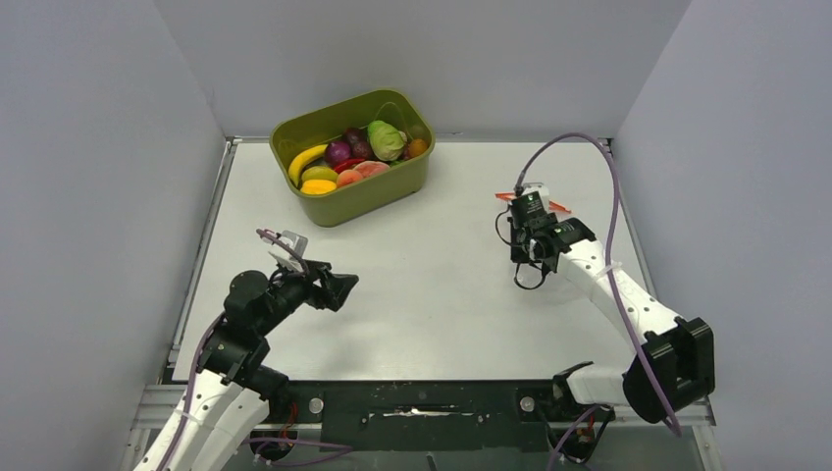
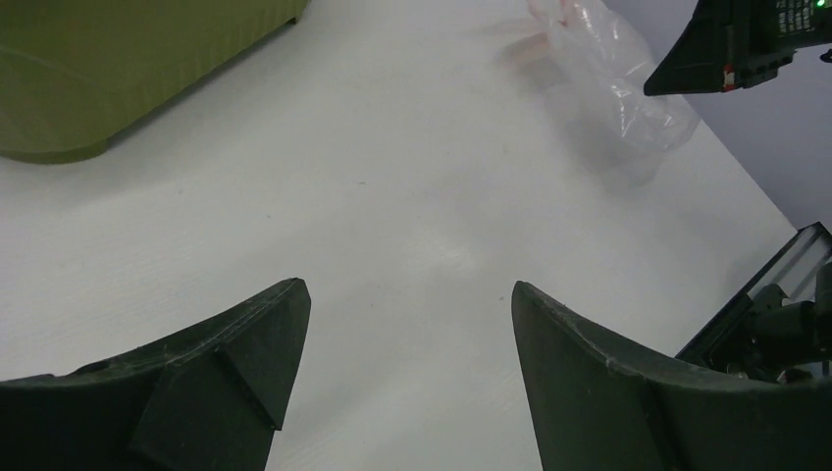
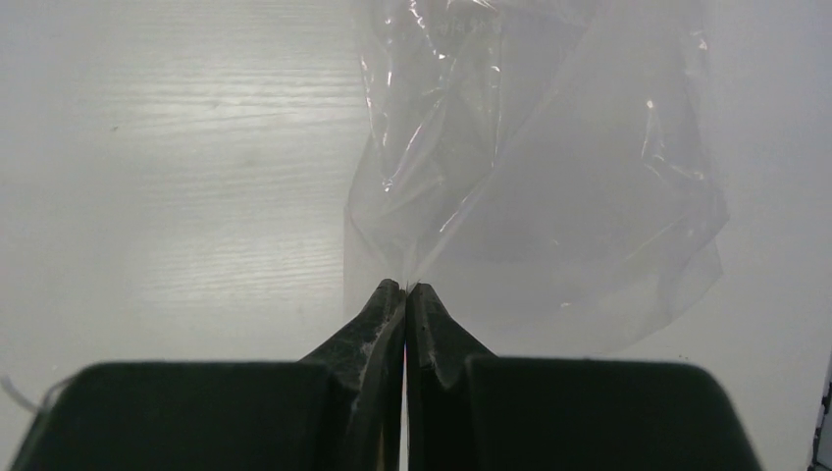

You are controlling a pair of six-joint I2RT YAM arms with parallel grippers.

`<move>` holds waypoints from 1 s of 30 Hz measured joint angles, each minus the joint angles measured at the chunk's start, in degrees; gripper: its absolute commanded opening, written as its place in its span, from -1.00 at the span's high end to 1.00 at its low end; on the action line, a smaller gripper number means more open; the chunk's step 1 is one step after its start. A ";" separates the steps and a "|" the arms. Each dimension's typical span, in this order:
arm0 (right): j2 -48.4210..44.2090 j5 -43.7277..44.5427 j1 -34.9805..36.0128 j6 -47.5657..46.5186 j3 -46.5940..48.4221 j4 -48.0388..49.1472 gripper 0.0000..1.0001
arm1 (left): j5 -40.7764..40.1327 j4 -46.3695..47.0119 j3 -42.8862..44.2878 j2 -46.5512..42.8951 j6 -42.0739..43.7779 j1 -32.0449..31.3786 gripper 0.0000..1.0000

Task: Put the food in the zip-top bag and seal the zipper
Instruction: Pick up the zipper food storage bag at the center of the board.

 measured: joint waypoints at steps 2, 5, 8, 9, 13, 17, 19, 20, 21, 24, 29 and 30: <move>-1.62 -2.45 2.10 -0.96 0.35 -0.68 1.00 | 1.42 2.05 -0.13 -1.16 1.22 0.00 -0.51; -4.87 -7.41 4.83 -2.62 1.57 -1.36 1.00 | 3.96 5.66 -0.17 -2.45 3.82 0.00 -0.51; -7.93 -14.08 6.34 -4.35 2.99 -1.22 1.00 | 7.26 9.49 -1.03 -4.15 7.41 0.00 -0.55; -8.92 -16.61 6.80 -4.87 3.43 -1.22 1.00 | 8.11 10.60 -1.55 -4.90 8.22 -0.02 -0.56; -11.58 -25.42 8.61 -6.19 3.93 -0.85 1.00 | 9.57 13.81 -2.80 -6.62 10.84 -0.09 -0.57; -13.00 -34.93 10.51 -6.97 3.93 -0.74 1.00 | 12.50 16.31 -3.08 -6.58 14.05 -0.09 -0.57; -13.46 -39.47 11.43 -7.17 3.93 -0.59 1.00 | 14.47 17.11 -3.15 -6.14 15.72 -0.09 -0.57; -13.66 -41.44 11.96 -7.19 3.93 -0.39 1.00 | 15.26 17.44 -3.15 -5.84 16.41 -0.11 -0.57; -13.81 -43.41 12.57 -7.19 3.93 -0.22 1.00 | 16.15 17.90 -3.15 -5.31 17.18 -0.11 -0.58; -14.27 -48.33 14.73 -7.15 3.93 0.74 1.00 | 18.21 19.65 -3.43 -3.15 19.28 -0.11 -0.58; -15.04 -53.96 19.39 -7.13 3.93 2.89 1.00 | 20.02 22.86 -4.79 1.05 20.87 -0.11 -0.58; -15.17 -54.93 20.15 -7.13 3.93 3.17 1.00 | 20.31 23.65 -5.14 1.84 20.90 -0.11 -0.58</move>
